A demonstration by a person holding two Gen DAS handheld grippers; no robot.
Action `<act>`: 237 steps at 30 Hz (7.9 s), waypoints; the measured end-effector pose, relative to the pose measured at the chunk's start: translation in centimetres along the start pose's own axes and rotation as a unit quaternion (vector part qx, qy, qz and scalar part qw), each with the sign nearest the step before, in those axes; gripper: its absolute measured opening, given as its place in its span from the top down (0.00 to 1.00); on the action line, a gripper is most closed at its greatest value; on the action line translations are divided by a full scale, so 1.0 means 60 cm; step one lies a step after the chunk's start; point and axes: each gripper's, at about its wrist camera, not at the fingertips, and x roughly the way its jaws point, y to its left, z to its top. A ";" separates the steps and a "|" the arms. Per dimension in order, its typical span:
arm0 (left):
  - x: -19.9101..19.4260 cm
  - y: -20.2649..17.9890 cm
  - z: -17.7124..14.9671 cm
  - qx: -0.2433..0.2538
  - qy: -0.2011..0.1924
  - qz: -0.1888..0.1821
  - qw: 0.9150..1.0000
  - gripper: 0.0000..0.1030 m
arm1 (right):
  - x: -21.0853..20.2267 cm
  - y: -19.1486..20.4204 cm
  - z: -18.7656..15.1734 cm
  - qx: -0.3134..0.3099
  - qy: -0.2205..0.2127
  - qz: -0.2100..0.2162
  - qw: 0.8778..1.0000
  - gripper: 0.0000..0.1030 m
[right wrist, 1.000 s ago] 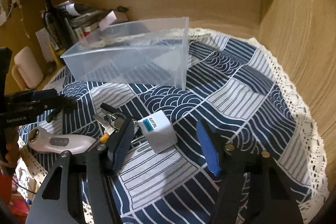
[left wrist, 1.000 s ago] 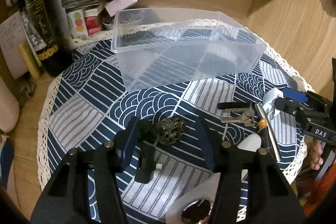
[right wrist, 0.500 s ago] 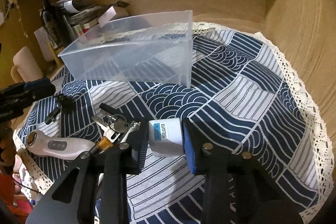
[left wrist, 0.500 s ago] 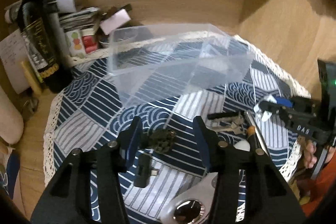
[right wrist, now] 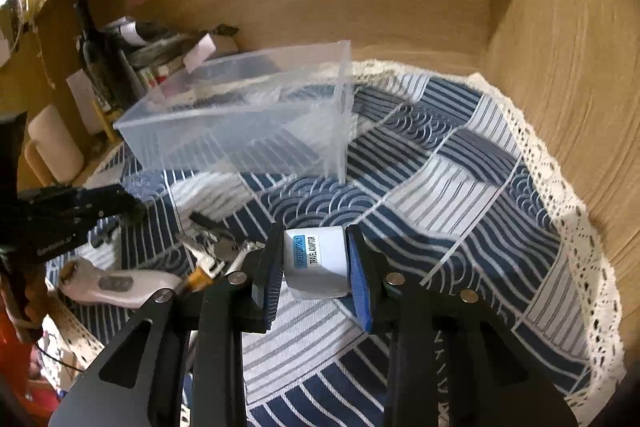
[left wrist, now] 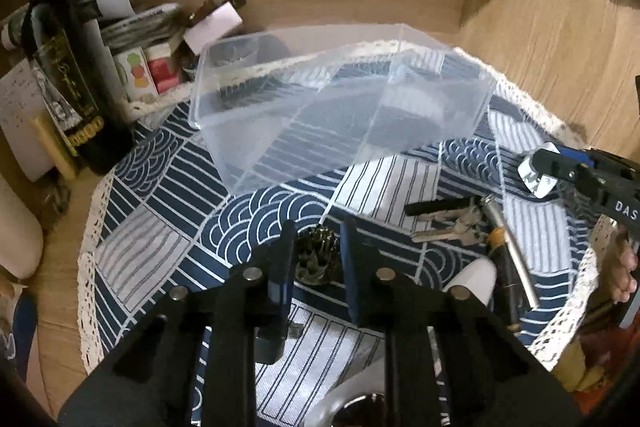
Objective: Organize rigid objects
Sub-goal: 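Carry both items over the clear box and open both tools to drop them, then grasp the black clip with the left tool while the right grasps the silver metal cylinder, then lower both held items into the clear box and open both tools, then grasp a small black piece with the left tool while the right grasps the black-and-gold case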
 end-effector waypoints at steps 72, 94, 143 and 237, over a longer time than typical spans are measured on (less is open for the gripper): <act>-0.020 0.081 0.138 -0.039 -0.059 0.041 0.997 0.10 | 0.073 0.105 0.193 -0.109 -0.027 -0.010 0.994 0.40; 0.018 0.069 -0.025 -0.068 0.069 0.009 0.995 0.07 | 0.042 0.081 -0.024 -0.073 0.081 -0.006 0.994 0.36; -0.071 0.063 0.128 -0.067 -0.086 -0.010 0.994 0.44 | -0.008 0.089 0.183 -0.090 -0.099 -0.015 0.991 0.86; -0.002 0.068 -0.063 -0.036 0.045 -0.049 0.997 0.57 | 0.031 0.127 -0.083 -0.073 0.062 -0.029 0.995 0.77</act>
